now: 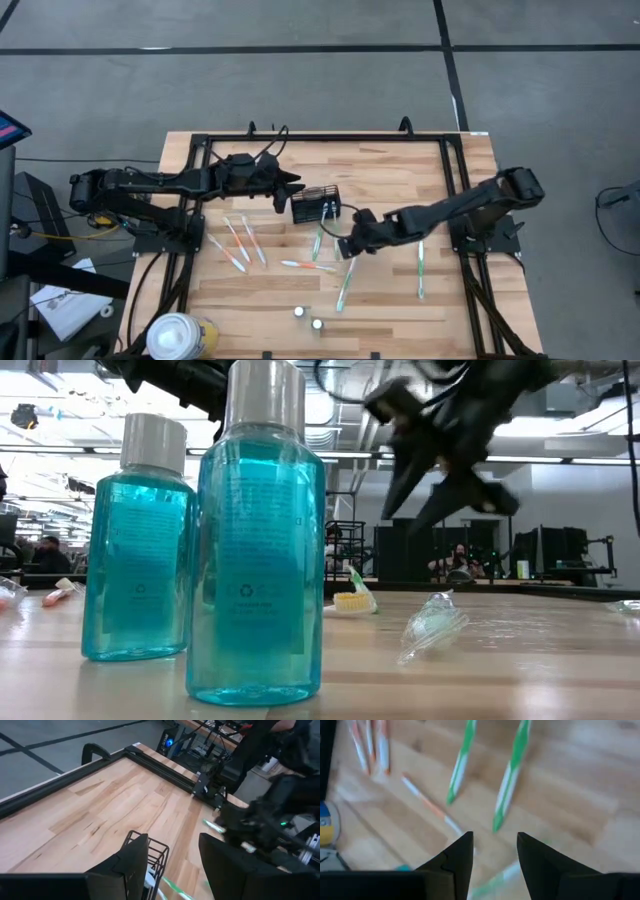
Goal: Pick & Place toothbrushing station
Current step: Remove the green toothbrush from the wire organizer
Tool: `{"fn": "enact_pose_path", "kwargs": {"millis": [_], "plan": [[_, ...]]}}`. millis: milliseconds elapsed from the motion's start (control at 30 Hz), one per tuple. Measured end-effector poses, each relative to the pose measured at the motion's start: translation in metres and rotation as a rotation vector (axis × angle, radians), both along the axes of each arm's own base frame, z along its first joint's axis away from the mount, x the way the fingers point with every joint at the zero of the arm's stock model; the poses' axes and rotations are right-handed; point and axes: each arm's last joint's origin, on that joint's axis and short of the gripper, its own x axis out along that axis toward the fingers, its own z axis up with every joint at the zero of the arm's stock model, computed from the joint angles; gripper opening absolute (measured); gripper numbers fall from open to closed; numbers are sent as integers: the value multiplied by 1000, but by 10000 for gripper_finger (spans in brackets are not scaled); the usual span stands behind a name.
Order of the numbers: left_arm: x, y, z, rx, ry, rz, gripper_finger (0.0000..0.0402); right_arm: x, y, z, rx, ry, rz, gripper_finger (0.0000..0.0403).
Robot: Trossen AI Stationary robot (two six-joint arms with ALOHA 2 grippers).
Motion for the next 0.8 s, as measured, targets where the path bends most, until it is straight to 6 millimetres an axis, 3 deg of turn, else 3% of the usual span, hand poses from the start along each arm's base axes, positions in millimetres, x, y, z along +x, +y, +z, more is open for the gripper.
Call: {"fn": "enact_pose_path", "kwargs": {"millis": [233, 433, 567, 800], "plan": [[0, 0, -1, -17, 1, 1, 172, 25, -49, -7, -28, -106, 2, 143], [0, 0, -1, -38, -4, 6, 172, 28, -80, -3, -28, -148, -22, 137], [0, 1, -1, -27, -1, 9, 172, 28, -79, -3, 19, -151, 18, 125], [-2, 8, -1, -27, 1, -20, 172, 26, -57, -5, 82, -123, -13, 133]]}}
